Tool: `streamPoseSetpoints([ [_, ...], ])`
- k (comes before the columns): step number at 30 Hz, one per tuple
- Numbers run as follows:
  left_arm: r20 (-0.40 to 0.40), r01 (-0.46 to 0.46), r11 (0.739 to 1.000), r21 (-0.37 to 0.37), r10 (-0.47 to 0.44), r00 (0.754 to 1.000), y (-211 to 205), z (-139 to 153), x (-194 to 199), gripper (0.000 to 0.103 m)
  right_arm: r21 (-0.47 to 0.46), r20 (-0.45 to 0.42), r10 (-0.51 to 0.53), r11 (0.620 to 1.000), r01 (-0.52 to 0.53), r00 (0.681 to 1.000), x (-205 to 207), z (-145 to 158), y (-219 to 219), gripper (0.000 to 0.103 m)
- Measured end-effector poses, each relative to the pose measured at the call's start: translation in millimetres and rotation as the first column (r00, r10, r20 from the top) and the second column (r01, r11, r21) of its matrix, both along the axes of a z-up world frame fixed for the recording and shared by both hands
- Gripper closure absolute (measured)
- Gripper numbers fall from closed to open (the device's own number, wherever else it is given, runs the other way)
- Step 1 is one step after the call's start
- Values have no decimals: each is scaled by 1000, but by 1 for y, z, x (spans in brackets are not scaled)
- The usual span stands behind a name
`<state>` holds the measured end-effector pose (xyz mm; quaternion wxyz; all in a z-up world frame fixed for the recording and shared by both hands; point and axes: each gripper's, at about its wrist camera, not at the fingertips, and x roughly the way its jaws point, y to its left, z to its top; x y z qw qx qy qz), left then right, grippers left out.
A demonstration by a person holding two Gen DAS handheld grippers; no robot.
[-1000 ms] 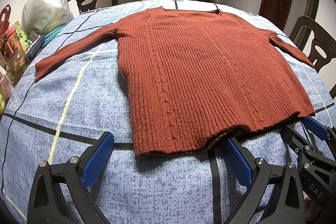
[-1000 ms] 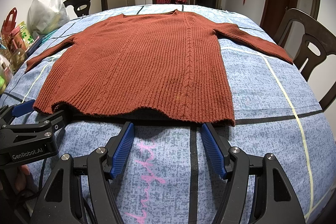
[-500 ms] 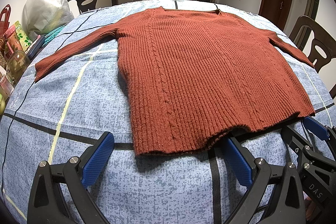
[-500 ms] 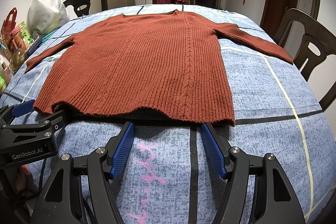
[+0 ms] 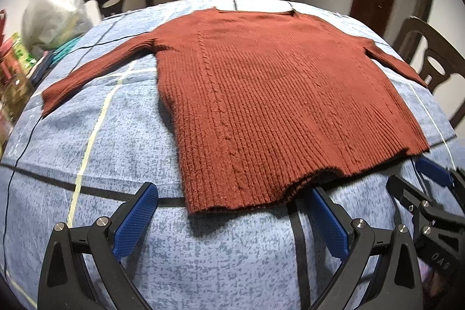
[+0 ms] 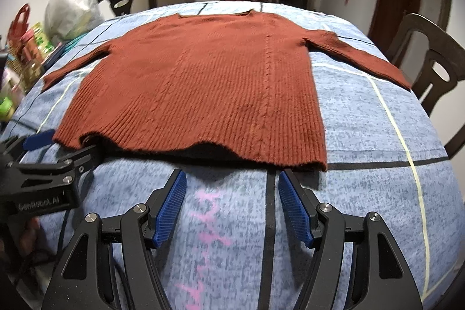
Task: Fold small clothes
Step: 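Move the right gripper to the sweater sleeve cuff and close on it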
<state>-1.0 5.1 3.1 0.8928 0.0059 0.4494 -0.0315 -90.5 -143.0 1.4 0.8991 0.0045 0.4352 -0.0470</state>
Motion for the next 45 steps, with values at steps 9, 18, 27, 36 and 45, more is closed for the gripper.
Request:
streamPoseSetpoints([
  [9,29,-41,993,-110,45,999,50,27,-2,1,-61,196,201,979,-193,960,-7,56,22,37],
  [18,119,-229,971,-69,236,964,131,54,-12,1,-94,184,449,893,-439,874,78,71,87,37],
  [27,90,-371,924,-92,379,921,198,51,-16,1,-96,98,656,755,-649,748,141,49,181,37],
  [36,85,-425,901,-88,432,898,232,44,-16,1,-213,13,779,615,-759,627,177,12,256,37],
  [45,67,-474,876,-93,480,875,256,35,-10,1,-248,-50,834,523,-816,550,202,-11,298,39],
])
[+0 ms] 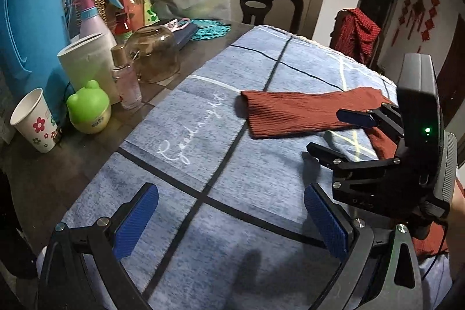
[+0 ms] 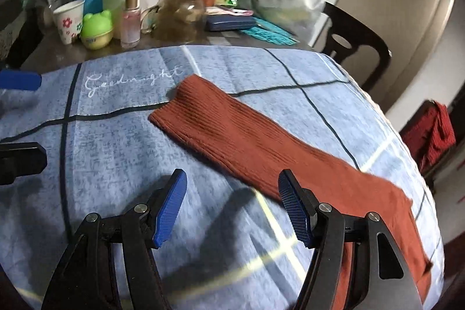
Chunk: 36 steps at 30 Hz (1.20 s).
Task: Fold small clothes
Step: 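Move the right gripper to the sweater sleeve cuff and close on it, then lift the sleeve cuff with the right gripper and lay it across the sweater body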
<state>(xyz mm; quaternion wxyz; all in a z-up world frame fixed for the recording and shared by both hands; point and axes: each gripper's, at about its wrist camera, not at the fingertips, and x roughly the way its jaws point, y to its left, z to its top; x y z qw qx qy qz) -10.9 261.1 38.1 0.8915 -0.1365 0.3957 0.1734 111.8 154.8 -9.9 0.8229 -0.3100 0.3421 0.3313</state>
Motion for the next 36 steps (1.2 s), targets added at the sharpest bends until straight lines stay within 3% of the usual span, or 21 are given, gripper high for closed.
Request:
streamPoseSetpoints([
  [7,7,-16,998,-54,16,1000,12,-3,6,1,-48,29,85,995,-83,996,1,-6,27,45],
  [11,0,-30,996,-83,30,1000,17,-6,11,2,-49,12,112,993,-112,994,4,-6,38,60],
  [14,1,-41,994,-97,41,999,20,-6,13,2,-19,-8,102,995,-102,995,8,-5,40,84],
  [18,2,-32,995,-96,33,999,21,-4,19,2,43,-67,94,995,-91,993,16,-1,34,96],
  [25,15,-7,991,-137,10,1000,21,0,35,2,207,-212,30,978,15,977,41,14,10,98],
  [36,33,76,985,-155,-71,997,0,3,66,4,302,-244,-54,945,129,968,59,37,-32,98],
])
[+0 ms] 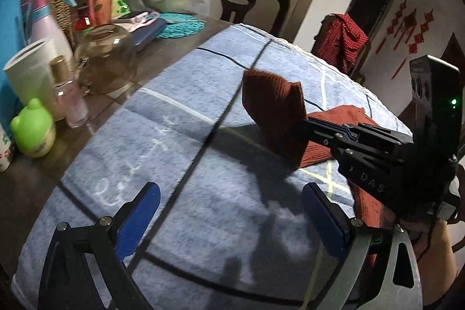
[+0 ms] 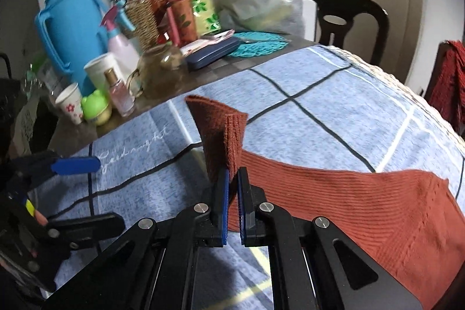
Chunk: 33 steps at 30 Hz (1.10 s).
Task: Fold small clothes
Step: 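Lift the sleeve cuff with the right gripper and lay it across the sweater body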
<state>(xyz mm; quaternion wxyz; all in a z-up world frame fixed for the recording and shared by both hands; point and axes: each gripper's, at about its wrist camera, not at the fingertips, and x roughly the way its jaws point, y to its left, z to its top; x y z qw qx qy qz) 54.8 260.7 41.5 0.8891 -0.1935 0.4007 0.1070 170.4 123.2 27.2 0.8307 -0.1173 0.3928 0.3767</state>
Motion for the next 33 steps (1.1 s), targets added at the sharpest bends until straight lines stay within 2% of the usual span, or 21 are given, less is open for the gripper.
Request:
streamPoseSetpoints([
  [7,11,35,999,23,-36,999,-14,5,16,4,60,5,-66,996,66,998,4,16,-33,98],
  [12,16,73,997,11,-74,997,-26,6,30,4,91,28,-145,986,142,989,4,31,-65,98],
  [18,37,119,992,29,-120,992,-44,13,52,4,113,35,-257,961,251,966,9,39,-104,98],
  [26,54,119,993,27,-120,991,-56,11,87,4,155,20,-386,912,379,922,10,38,-146,98],
  [29,56,122,993,-6,-121,991,-55,7,104,5,163,11,-432,891,425,902,11,36,-159,98],
  [33,70,142,984,-111,-135,988,-54,0,123,8,156,29,-466,876,457,884,11,34,-170,98],
])
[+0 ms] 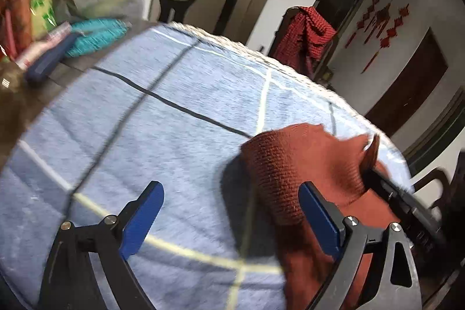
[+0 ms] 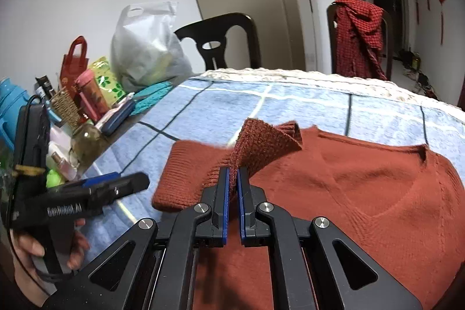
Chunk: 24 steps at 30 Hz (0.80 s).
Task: Fold small clothes
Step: 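Lift the sleeve cuff with the right gripper and lay it across the sweater body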
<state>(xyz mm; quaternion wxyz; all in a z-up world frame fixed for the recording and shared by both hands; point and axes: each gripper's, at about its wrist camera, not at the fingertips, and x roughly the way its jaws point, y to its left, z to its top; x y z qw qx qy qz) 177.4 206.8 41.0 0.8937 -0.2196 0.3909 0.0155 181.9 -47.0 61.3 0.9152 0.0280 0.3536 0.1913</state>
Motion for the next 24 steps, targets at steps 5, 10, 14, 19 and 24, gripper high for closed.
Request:
streamPoseSetpoints([
  [5,-32,26,999,-45,-28,999,-9,-8,14,9,-62,26,-55,996,56,998,1,-3,-12,98],
  [10,-93,40,996,-75,-47,995,-16,-17,26,14,-67,-30,-92,994,90,995,4,-17,-25,98],
  [14,-122,33,998,-49,-39,992,-20,-20,32,16,-60,-58,-109,993,106,992,4,-21,-32,98],
  [19,-146,17,1000,-18,-20,989,-19,-20,35,19,-3,-123,-178,984,179,976,5,-25,-55,91],
  [24,-166,42,999,22,-38,985,-22,-23,41,19,116,-163,-242,958,263,956,4,-23,-92,64],
])
